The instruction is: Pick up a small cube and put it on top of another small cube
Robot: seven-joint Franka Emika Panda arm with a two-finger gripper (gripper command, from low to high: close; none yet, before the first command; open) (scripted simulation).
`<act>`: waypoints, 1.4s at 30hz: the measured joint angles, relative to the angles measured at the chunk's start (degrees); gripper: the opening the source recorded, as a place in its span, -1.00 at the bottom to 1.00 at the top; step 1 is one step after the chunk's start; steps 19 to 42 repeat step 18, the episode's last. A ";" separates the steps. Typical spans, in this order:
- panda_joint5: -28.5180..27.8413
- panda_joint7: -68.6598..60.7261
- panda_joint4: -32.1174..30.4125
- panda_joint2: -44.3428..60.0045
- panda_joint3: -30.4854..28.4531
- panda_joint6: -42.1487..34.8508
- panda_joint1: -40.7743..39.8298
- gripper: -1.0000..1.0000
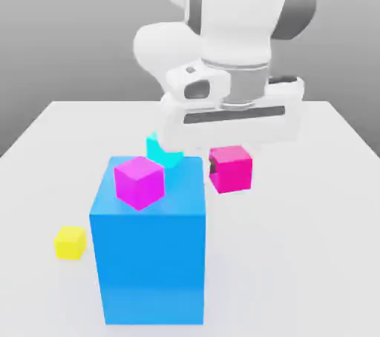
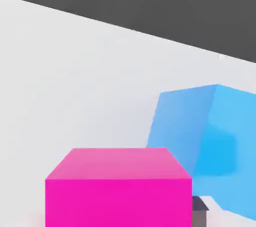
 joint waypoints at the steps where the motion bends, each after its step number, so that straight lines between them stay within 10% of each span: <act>1: -0.05 0.91 -0.16 -2.08 -0.38 -1.92 -0.92 -1.00; 8: -0.36 7.07 -1.61 -15.97 -2.44 -14.34 -7.62 -1.00; 12: -0.40 7.63 -7.38 -15.00 -2.68 -7.60 -8.54 -1.00; 13: -0.38 7.60 -8.48 -14.57 -2.64 -6.07 -8.65 1.00; 42: -0.38 7.60 -8.48 -14.57 -2.64 -6.07 -8.65 1.00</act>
